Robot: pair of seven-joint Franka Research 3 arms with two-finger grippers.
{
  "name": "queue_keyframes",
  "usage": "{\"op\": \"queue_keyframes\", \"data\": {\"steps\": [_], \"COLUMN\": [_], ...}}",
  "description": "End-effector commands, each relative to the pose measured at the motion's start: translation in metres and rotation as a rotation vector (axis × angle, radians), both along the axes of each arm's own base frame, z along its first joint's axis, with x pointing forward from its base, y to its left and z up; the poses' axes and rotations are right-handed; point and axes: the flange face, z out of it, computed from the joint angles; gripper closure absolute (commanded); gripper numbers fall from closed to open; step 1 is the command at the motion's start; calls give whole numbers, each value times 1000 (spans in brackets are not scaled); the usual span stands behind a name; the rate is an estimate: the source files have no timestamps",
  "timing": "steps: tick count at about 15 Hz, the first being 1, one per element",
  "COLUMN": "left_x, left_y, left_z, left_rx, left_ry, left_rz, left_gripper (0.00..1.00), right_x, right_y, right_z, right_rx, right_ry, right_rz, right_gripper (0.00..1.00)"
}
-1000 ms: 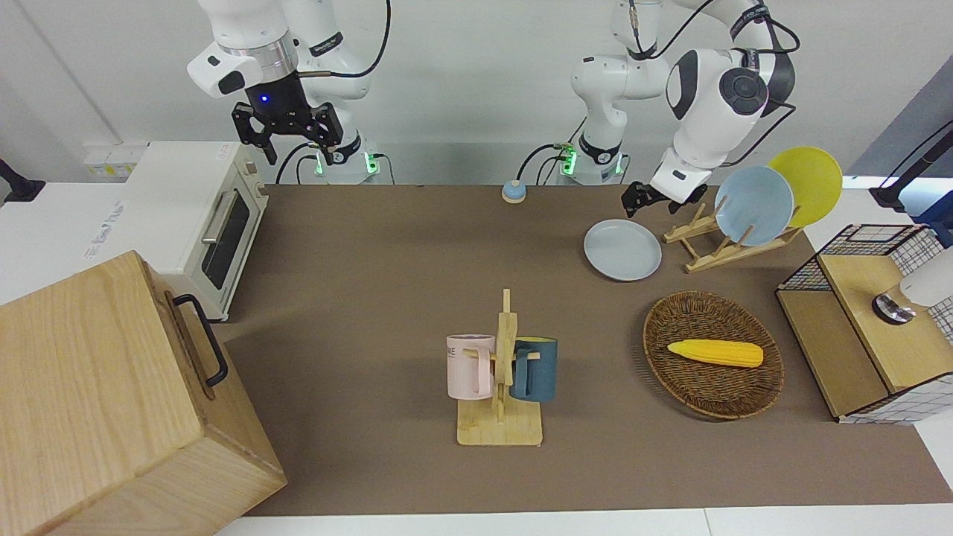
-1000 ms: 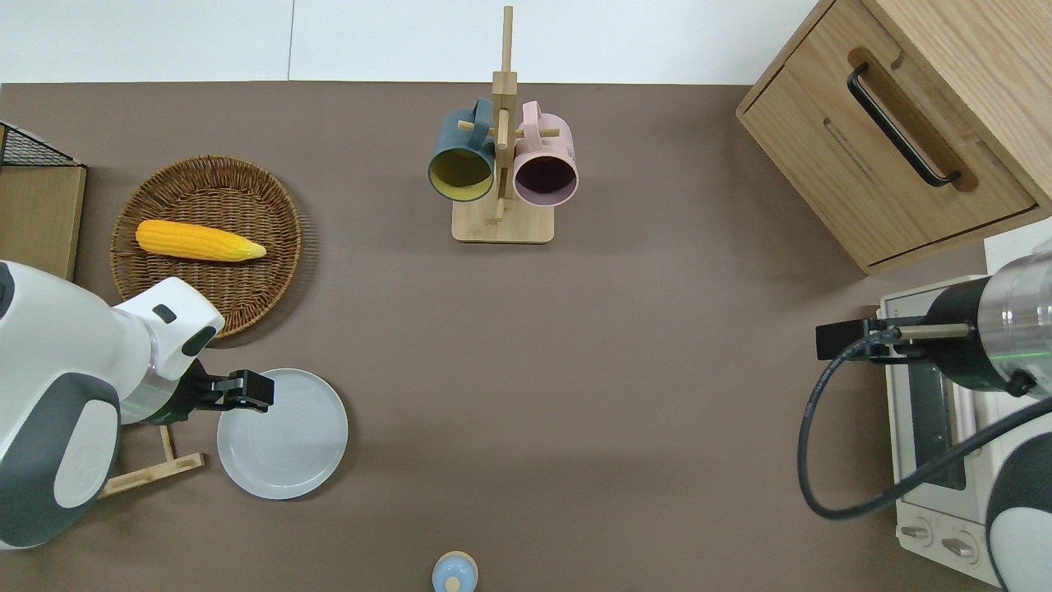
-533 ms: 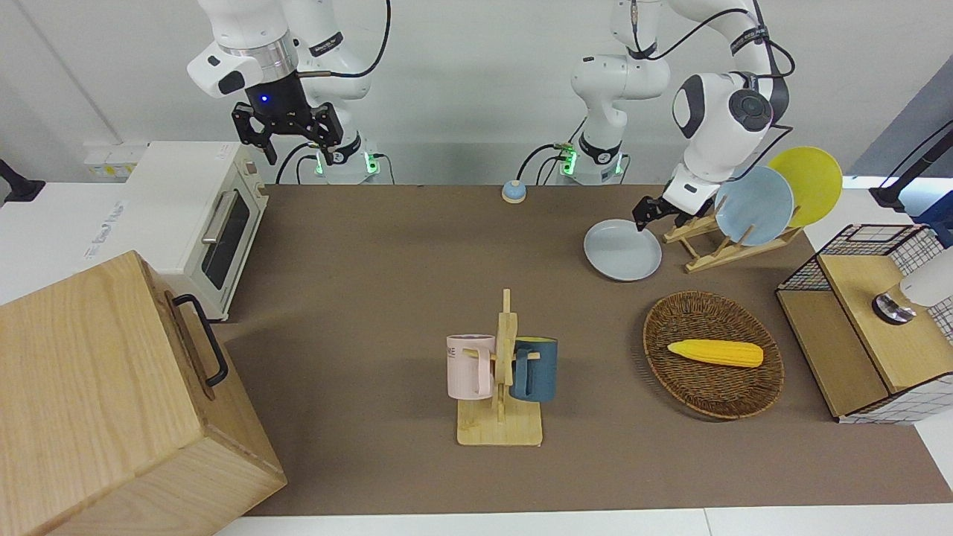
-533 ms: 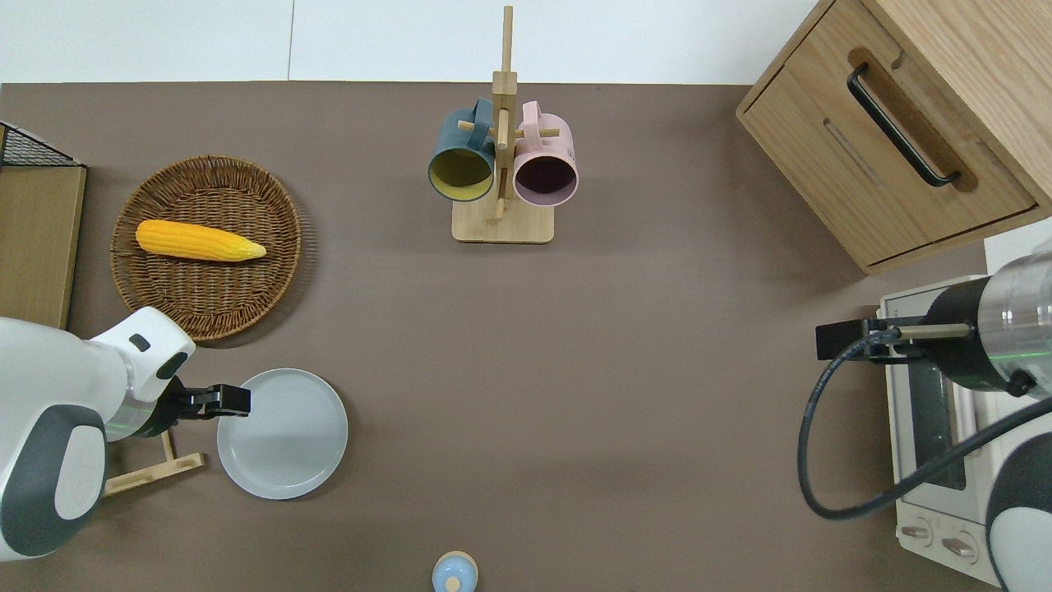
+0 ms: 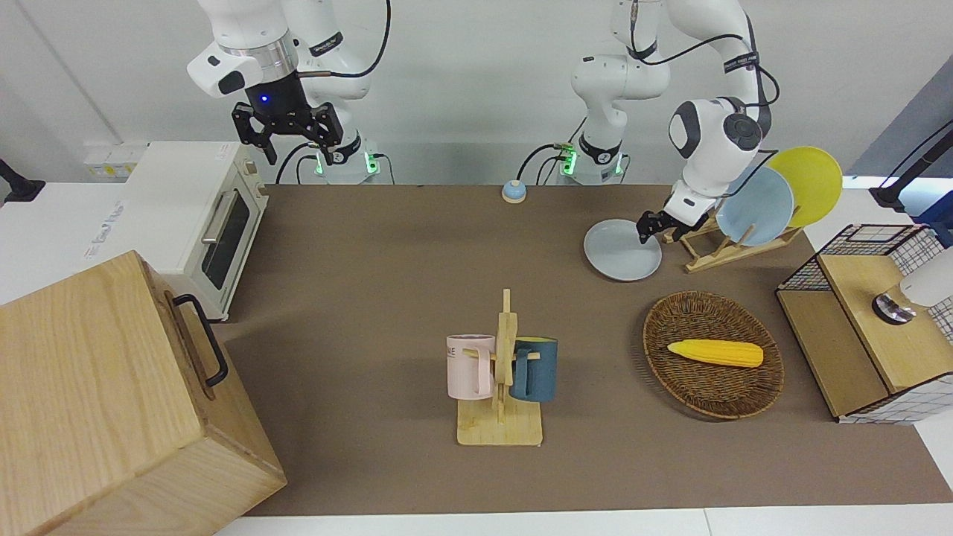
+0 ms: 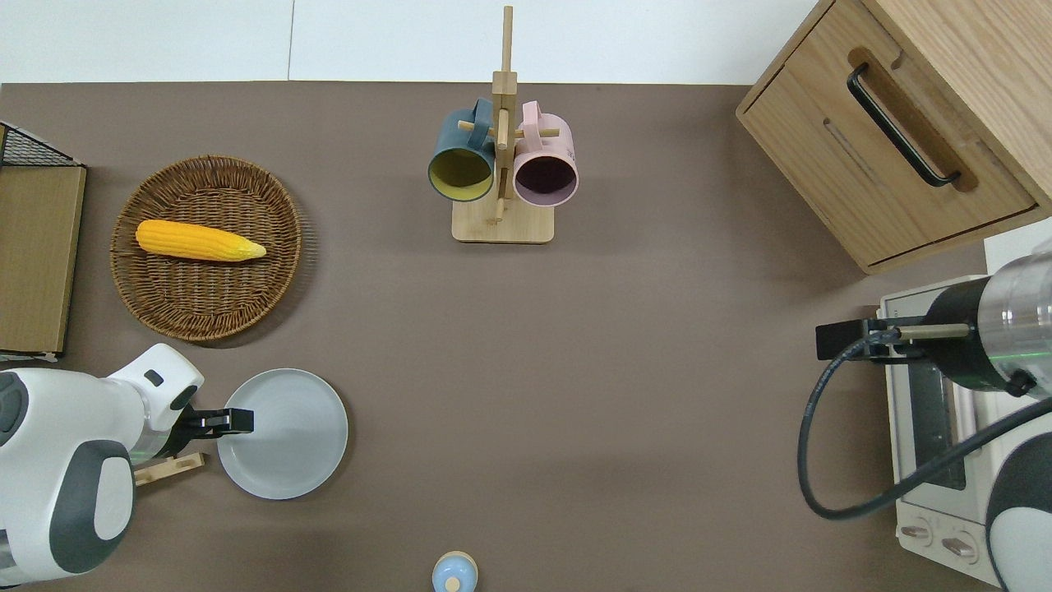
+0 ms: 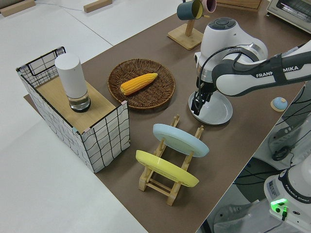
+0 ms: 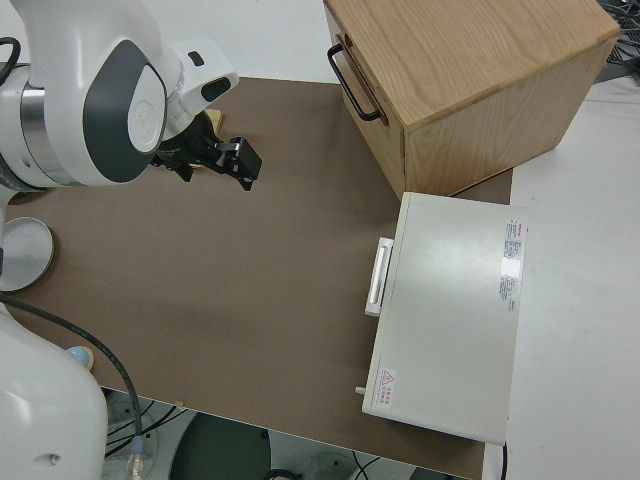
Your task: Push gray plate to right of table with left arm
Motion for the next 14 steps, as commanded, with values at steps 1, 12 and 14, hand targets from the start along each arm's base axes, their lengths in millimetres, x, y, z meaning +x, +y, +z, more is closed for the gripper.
{"op": "queue_keyframes", "data": {"steps": [1, 12, 14], "left_x": [-20, -29, -29], "left_y": [4, 3, 3], "left_z": [-16, -32, -36], "left_rx": [3, 2, 2], "left_ry": [-9, 31, 41], "left_rz": [-3, -6, -6], "left_gripper": [211, 373, 375], "right_x": [-8, -8, -8], "right_y": [0, 0, 0], "right_z": [0, 0, 0], "right_rx": [9, 9, 9], "right_ry": [3, 3, 3], "right_rz": [-21, -21, -21], "right_gripper": [5, 5, 5]}}
